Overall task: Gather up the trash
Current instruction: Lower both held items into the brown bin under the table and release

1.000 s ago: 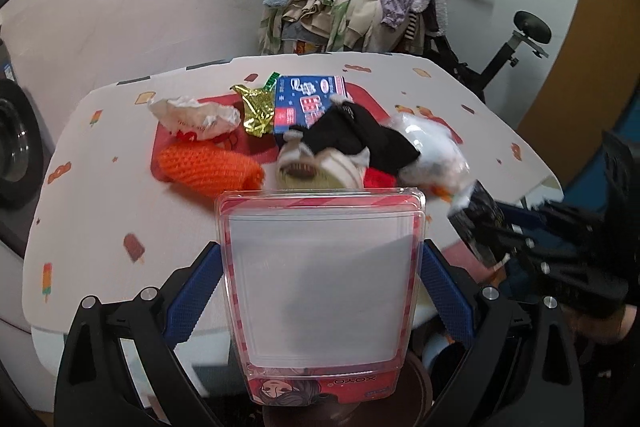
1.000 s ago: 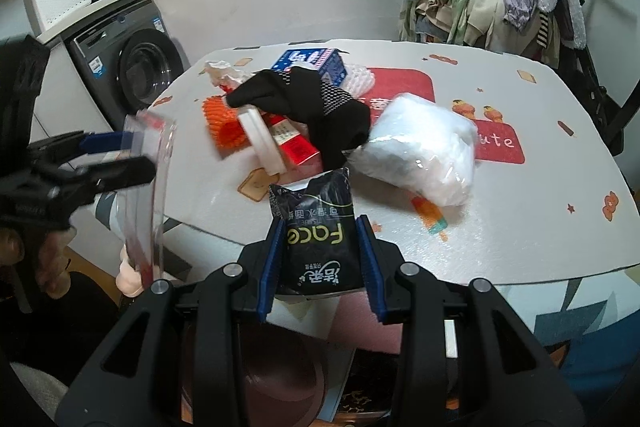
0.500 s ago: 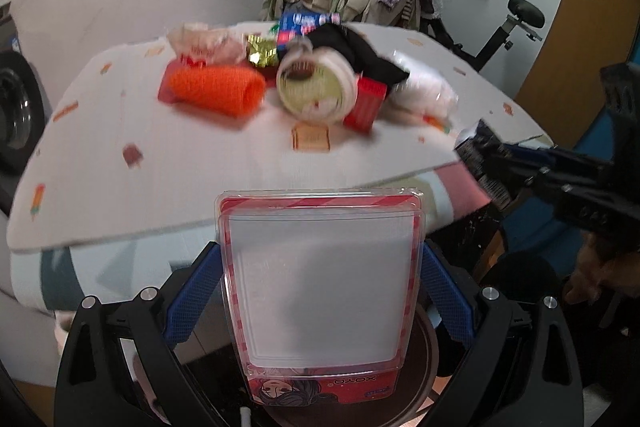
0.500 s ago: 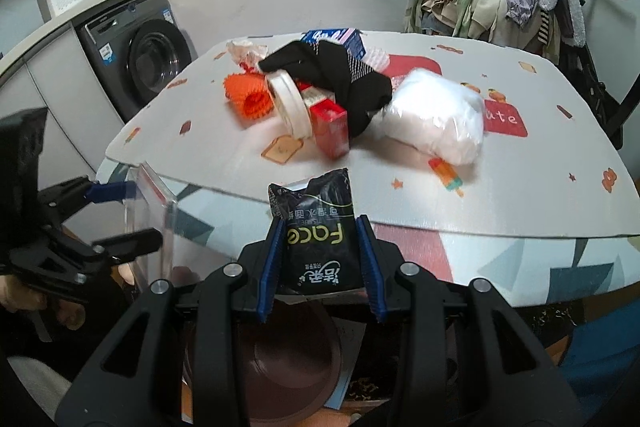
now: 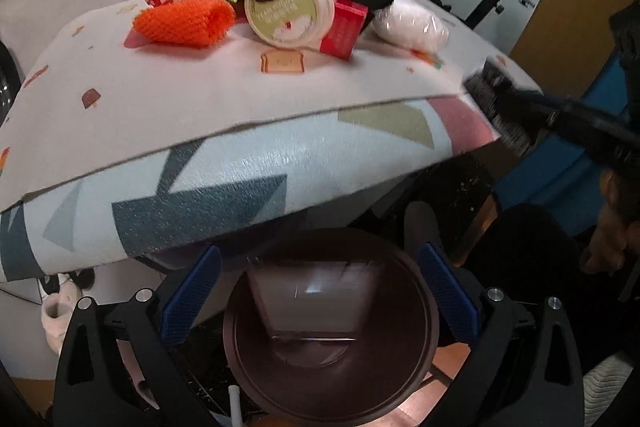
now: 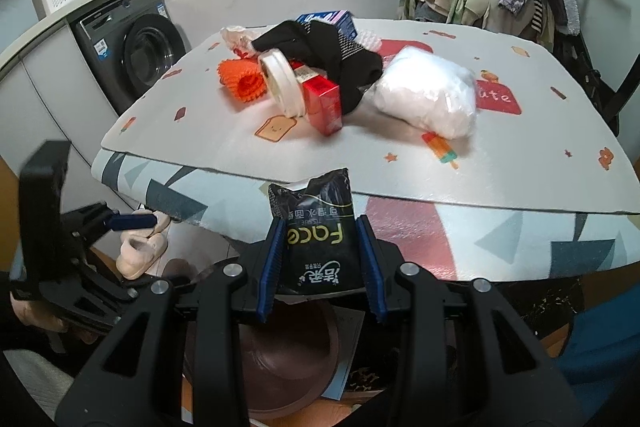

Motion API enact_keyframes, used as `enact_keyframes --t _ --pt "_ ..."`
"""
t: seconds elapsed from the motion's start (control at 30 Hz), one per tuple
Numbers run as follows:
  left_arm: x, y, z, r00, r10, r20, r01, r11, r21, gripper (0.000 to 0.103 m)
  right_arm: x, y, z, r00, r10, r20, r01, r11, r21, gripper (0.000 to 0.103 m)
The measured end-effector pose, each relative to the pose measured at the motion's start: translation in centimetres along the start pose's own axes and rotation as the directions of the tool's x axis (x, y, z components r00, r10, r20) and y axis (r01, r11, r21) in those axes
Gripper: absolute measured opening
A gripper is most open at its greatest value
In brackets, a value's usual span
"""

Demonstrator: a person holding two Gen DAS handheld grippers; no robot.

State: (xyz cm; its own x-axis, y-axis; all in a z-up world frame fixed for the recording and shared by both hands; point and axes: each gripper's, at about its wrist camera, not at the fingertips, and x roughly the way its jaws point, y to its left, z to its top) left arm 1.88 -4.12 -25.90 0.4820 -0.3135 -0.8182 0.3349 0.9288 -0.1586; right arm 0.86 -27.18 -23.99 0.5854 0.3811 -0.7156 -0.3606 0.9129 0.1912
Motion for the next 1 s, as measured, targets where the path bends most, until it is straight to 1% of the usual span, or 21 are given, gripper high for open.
enact_keyframes --t 0.13,0.3,0.43,0.6,0.67,0.77,1.0 --pt "-2.2 0.6 0.2 0.997 0.016 0.076 -0.015 1.0 -0.011 0.097 0.9 0.8 -0.9 1.0 0.008 -0.016 -0.008 1.0 0.001 0.039" --pt "-5.2 2.0 -0.2 0.986 0.054 0.156 -0.052 0.998 -0.017 0.097 2.2 2.8 -2.3 0.999 0.037 -0.037 -0.038 0.999 -0.027 0.039" --pt "-7.4 3.0 -1.4 0.973 0.078 0.215 -0.077 0.997 -0.014 0.097 3.3 4.4 -3.2 0.997 0.067 -0.048 -0.07 0.995 -0.065 0.039" --pt "-9.1 3.4 -3.5 0.954 0.107 0.282 -0.113 0.994 0.005 0.097 5.0 6.7 -4.3 0.989 0.1 -0.109 -0.115 0.983 -0.143 0.039" --pt "-9.1 3.7 -4.2 0.952 0.111 0.286 -0.114 0.993 -0.008 0.097 5.7 7.2 -4.5 0.985 0.103 -0.14 -0.126 0.978 -0.168 0.039" --pt "-8.8 4.2 -4.5 0.955 0.115 0.274 -0.112 0.993 -0.029 0.097 6.7 7.7 -4.9 0.977 0.097 -0.191 -0.133 0.974 -0.186 0.039" --pt "-8.5 4.8 -4.6 0.958 0.107 0.266 -0.097 0.994 -0.054 0.097 6.9 8.5 -5.4 0.973 0.094 -0.212 -0.142 0.965 -0.22 0.039"
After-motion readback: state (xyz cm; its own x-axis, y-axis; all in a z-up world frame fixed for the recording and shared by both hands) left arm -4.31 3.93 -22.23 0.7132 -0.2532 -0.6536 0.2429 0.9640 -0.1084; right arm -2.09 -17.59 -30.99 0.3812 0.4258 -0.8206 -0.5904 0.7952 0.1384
